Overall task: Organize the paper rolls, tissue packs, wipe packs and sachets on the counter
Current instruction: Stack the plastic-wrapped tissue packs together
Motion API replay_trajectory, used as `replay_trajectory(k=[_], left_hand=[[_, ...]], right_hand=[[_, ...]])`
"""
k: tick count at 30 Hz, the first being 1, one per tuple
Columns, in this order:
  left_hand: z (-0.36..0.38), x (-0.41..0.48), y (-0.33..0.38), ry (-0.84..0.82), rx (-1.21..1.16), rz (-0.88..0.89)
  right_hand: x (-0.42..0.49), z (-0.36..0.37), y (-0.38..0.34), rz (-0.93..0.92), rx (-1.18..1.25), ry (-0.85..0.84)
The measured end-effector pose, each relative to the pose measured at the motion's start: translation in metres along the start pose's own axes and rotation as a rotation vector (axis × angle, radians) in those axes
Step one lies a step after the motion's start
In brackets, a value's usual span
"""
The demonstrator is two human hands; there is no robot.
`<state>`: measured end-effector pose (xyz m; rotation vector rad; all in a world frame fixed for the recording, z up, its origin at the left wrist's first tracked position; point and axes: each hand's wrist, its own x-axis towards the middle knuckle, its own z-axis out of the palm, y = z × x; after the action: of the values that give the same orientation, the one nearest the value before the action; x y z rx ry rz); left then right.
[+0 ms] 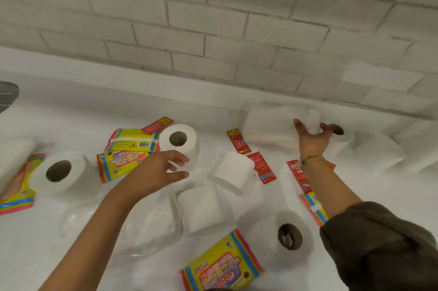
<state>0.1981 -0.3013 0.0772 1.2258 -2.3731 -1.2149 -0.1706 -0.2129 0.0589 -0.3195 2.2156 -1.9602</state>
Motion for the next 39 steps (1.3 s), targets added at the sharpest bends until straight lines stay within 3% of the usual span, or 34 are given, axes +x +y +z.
replay_trajectory(k=[6,13,19,25,32,39], left_hand=[[-0.024,-0.032,-0.043,-0.201,0.071,-0.212],[-0.027,-0.051,-0.074,-0.285,0.244,-0.373],[-0.028,-0.051,-0.073,-0.296,0.337,-0.416],[-0.036,-0.046,-0.038,-0.34,0.513,-0.322],[-0.058,-0.041,0.026,-0.379,0.372,-0.113],[-0.051,-0.002,0.116,-0.283,0.173,0.171]], right_hand=[[-0.001,0.02,0.041,0.254,-0.131,-0.191],[0.013,0.027,0.034,0.369,-0.35,-0.368],[0.002,0.014,0.028,0.262,-0.388,-0.369],[-0.04,-0.022,0.033,-0.037,-0.362,-0.27],[-0.078,-0.052,0.044,-0.105,-0.384,-0.369],[-0.087,-0.089,0.046,-0.12,-0.383,-0.377]])
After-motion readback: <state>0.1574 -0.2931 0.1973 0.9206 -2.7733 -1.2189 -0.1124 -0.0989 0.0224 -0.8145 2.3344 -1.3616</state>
